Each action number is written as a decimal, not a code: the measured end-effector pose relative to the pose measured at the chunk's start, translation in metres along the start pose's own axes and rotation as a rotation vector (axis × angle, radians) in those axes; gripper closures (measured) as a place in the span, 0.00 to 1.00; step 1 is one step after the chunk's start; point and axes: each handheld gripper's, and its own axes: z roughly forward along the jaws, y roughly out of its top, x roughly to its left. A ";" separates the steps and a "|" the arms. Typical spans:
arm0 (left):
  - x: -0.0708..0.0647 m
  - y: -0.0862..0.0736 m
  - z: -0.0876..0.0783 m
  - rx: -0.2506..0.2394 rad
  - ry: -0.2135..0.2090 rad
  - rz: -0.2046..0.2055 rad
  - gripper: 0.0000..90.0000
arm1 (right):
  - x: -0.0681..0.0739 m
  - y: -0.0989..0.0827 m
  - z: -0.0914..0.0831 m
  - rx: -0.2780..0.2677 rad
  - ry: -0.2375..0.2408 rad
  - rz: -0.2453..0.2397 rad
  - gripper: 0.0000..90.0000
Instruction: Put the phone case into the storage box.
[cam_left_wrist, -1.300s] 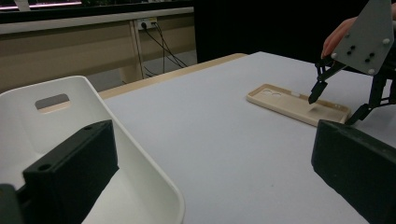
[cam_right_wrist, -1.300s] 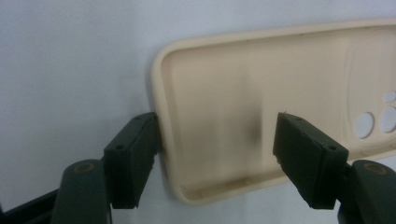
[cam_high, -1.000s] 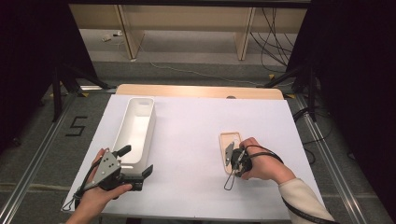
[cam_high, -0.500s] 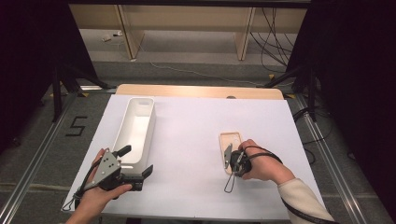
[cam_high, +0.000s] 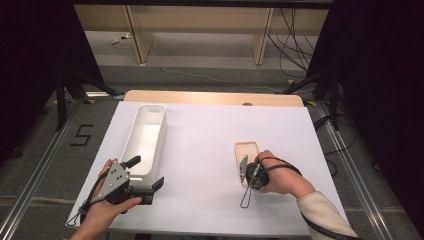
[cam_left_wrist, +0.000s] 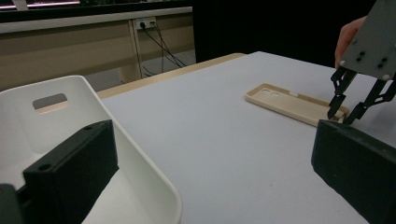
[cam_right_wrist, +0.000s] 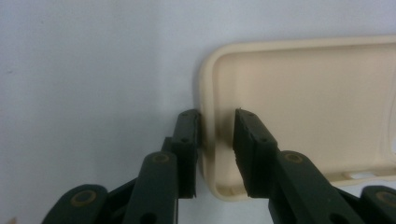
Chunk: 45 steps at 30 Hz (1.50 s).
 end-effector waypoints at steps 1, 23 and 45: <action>0.000 0.000 0.000 0.000 0.000 0.000 0.00 | -0.001 0.000 0.001 -0.016 -0.004 -0.027 0.80; 0.000 0.000 0.000 0.000 0.000 0.001 0.00 | 0.001 0.003 0.000 0.014 -0.025 -0.065 0.89; 0.000 0.000 0.000 0.001 -0.001 0.001 0.00 | 0.006 0.003 -0.001 0.019 0.006 -0.022 0.94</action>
